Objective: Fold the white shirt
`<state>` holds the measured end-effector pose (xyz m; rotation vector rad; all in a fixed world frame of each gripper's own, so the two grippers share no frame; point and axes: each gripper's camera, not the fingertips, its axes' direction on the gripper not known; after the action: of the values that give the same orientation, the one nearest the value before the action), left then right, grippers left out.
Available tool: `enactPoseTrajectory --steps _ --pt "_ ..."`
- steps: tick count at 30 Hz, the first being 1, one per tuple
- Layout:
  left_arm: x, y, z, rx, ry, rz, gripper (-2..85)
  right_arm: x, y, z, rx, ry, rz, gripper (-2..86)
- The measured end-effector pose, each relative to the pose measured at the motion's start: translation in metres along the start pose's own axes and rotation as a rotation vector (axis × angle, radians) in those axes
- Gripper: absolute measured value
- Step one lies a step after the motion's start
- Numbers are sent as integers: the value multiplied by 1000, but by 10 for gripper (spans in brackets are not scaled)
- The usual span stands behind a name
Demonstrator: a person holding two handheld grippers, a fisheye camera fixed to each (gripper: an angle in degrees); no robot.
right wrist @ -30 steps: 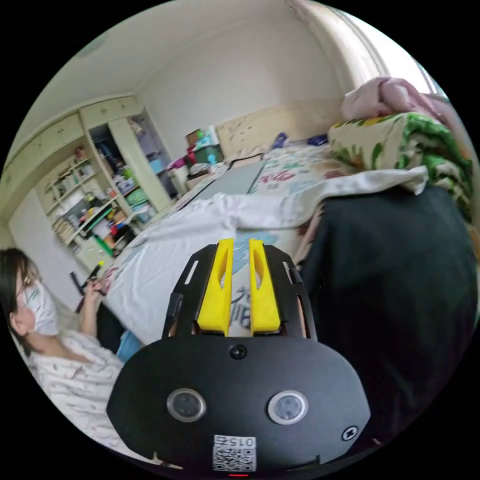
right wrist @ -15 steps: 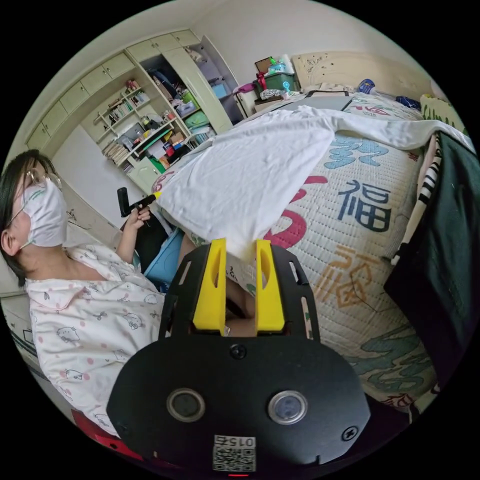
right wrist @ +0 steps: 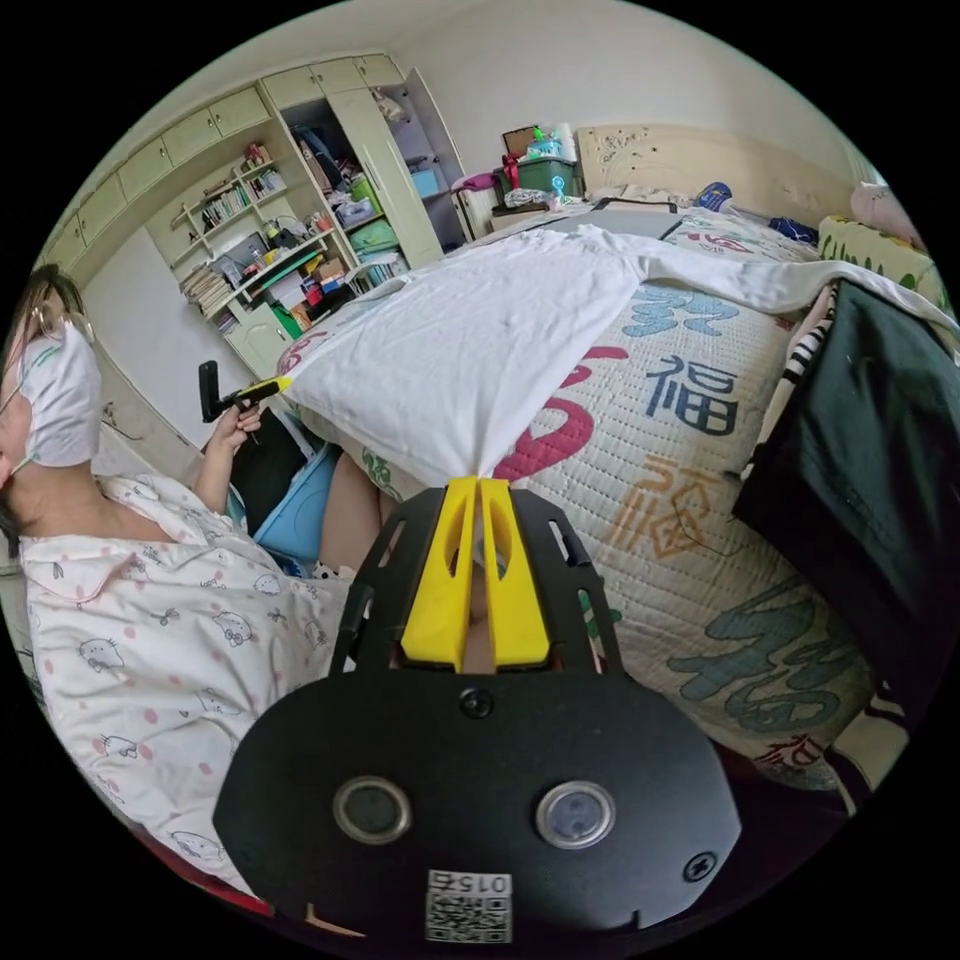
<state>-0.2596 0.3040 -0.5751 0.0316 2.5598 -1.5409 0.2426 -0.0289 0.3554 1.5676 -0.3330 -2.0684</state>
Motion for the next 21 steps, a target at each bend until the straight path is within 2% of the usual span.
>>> enactPoseTrajectory --steps 6,8,11,15,21 --pt "5 14 19 -58 26 -20 26 -1 8 24 -27 -49 20 5" --pt "12 17 18 -74 3 14 37 -11 11 25 -79 7 -34 11" --pt "30 16 12 -63 -95 77 58 -35 14 16 -54 221 -110 26" --pt "51 -5 14 31 -191 146 65 -59 -5 17 55 329 -158 33" --pt "65 -77 64 157 -189 229 65 -87 -77 61 147 345 -249 43"
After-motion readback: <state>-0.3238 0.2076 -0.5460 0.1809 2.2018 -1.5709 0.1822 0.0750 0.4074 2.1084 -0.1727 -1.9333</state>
